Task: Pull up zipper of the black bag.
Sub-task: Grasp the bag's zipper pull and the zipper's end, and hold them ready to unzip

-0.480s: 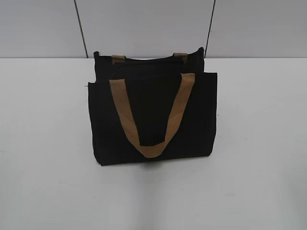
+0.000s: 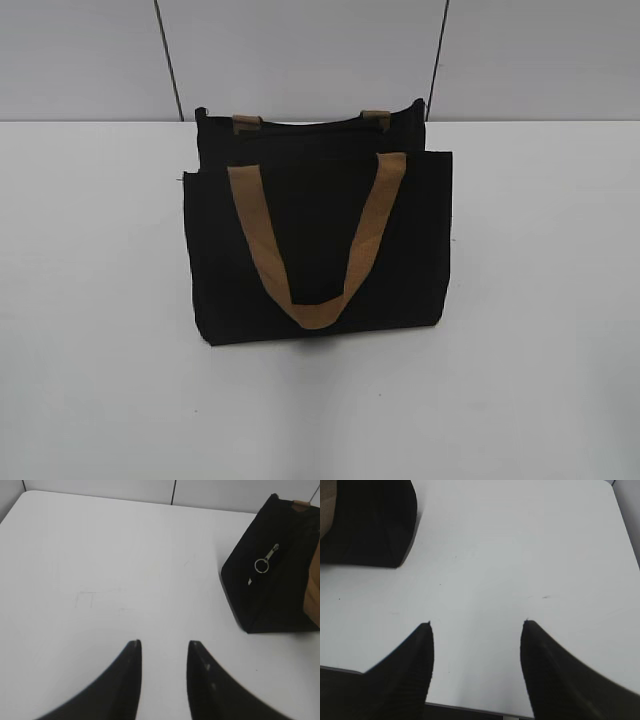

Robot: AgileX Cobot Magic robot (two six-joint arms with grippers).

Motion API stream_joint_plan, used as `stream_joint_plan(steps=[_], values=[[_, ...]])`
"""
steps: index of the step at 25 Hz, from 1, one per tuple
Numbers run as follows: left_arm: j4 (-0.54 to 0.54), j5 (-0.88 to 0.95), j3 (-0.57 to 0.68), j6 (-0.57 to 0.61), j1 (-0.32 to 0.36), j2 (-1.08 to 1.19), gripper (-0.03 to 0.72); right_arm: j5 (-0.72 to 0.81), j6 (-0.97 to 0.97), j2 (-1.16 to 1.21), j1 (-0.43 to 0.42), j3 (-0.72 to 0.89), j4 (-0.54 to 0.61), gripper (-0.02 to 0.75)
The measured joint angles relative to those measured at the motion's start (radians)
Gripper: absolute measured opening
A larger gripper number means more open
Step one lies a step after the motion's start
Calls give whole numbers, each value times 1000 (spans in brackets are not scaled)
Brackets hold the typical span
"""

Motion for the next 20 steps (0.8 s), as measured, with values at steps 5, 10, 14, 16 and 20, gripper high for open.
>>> stream_joint_plan(steps=[5, 10, 14, 16, 20], values=[[0, 0, 0, 0, 0, 0, 236, 0, 0, 0, 0, 0, 0, 434], [0, 0, 0, 0, 0, 0, 236, 0, 0, 0, 0, 0, 0, 434], [0, 0, 0, 0, 0, 0, 236, 0, 0, 0, 0, 0, 0, 434], [-1, 0, 0, 0, 0, 0, 236, 0, 0, 0, 0, 0, 0, 434], [-1, 0, 0, 0, 0, 0, 237, 0, 0, 0, 0, 0, 0, 434]])
